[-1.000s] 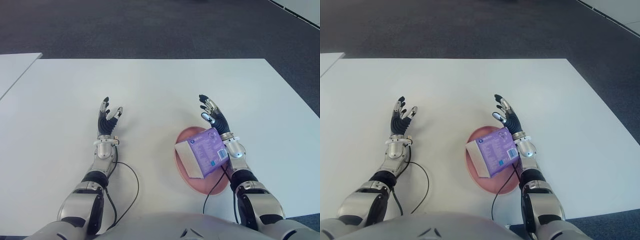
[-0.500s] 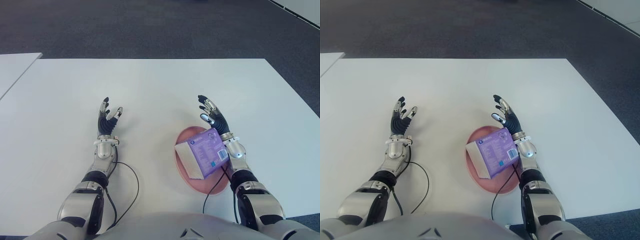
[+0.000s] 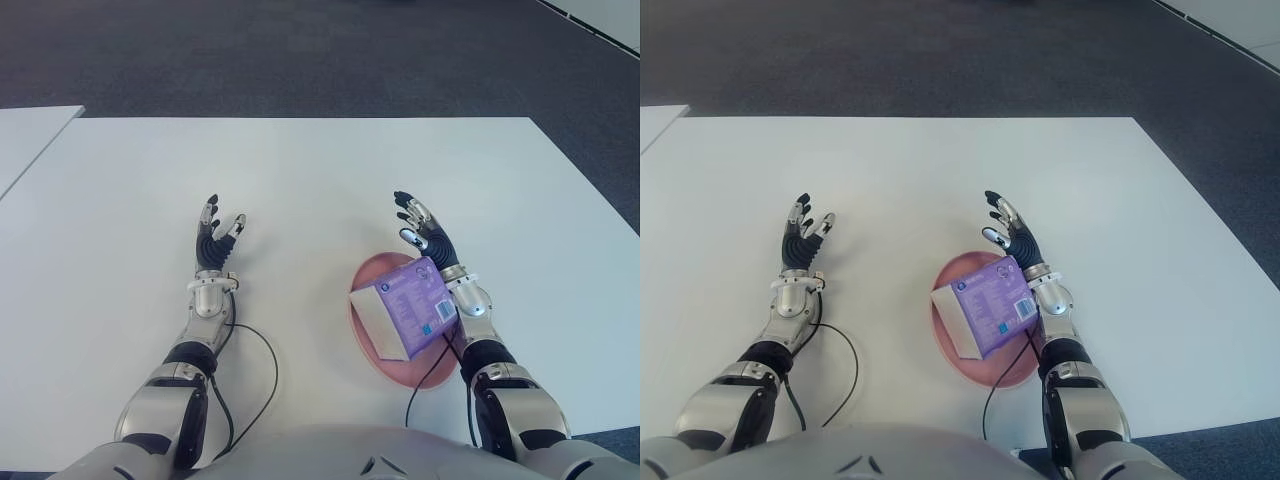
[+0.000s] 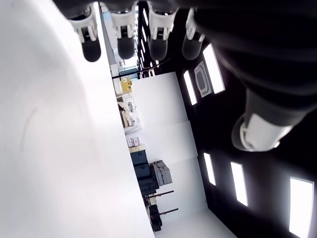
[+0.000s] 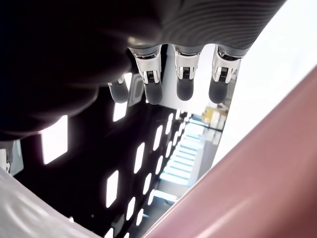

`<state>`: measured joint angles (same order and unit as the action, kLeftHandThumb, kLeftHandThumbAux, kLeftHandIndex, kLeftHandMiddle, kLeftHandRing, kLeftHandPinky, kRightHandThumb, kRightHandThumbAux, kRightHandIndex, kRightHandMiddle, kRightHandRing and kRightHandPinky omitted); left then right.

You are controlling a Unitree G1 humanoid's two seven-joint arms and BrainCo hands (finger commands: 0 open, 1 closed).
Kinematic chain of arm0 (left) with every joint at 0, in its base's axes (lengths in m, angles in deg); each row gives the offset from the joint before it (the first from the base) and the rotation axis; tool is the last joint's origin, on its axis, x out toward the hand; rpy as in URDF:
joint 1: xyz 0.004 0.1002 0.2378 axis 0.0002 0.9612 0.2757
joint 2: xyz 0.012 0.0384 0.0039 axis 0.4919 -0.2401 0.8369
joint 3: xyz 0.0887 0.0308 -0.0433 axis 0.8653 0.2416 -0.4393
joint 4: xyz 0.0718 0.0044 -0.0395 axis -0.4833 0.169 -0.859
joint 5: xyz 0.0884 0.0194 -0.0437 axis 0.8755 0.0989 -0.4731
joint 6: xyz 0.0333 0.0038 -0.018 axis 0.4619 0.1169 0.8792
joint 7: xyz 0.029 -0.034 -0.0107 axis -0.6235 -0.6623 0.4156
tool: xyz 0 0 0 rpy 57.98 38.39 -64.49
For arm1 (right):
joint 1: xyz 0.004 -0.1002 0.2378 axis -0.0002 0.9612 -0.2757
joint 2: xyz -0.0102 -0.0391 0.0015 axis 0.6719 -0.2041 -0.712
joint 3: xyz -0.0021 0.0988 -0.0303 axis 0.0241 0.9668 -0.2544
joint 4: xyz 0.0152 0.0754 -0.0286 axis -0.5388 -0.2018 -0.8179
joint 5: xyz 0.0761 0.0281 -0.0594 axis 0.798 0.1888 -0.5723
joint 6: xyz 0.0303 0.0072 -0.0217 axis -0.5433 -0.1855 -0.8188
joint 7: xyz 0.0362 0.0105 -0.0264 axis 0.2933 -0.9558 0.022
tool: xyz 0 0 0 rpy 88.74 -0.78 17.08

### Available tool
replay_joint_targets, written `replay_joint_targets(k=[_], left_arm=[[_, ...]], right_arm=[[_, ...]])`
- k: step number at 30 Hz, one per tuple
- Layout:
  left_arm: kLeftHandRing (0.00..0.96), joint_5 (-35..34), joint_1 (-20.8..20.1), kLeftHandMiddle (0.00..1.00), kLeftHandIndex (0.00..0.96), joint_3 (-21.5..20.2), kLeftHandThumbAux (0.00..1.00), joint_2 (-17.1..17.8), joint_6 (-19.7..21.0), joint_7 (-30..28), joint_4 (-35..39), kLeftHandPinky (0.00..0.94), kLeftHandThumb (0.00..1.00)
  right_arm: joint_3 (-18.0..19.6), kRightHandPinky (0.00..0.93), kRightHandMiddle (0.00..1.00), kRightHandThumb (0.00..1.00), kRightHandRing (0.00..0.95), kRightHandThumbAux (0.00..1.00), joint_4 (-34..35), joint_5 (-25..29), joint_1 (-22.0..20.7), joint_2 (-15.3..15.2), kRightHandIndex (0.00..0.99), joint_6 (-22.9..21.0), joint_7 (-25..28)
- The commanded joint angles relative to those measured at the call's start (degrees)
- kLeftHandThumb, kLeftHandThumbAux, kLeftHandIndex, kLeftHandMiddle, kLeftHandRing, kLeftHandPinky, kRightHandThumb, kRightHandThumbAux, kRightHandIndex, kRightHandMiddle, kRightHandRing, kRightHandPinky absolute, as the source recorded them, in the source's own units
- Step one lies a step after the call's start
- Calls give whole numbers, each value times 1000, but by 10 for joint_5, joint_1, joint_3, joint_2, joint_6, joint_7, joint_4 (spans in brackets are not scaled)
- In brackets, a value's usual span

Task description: Put the tissue paper into the plate.

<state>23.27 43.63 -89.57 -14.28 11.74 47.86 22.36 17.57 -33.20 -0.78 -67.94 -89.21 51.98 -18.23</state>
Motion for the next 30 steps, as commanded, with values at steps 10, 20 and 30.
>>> replay_joint_targets(k=[10, 20, 30], left_arm=[[0, 6, 49, 0, 8, 7, 548, -28, 21, 5, -35, 0, 5], [0, 6, 47, 0, 0, 8, 560, -36, 16, 11, -39, 0, 10], [0, 0, 43, 0, 0, 3, 553, -41, 16, 8, -48, 0, 29]], right_arm=[[-32, 0, 0, 0, 0, 386, -7, -30, 11, 17, 0, -44, -5], [-45, 0, 0, 0, 0, 395, 37, -41, -8, 15, 0, -74, -12], [-43, 0, 0, 0, 0, 386, 101, -38, -12, 8, 0, -122, -12]])
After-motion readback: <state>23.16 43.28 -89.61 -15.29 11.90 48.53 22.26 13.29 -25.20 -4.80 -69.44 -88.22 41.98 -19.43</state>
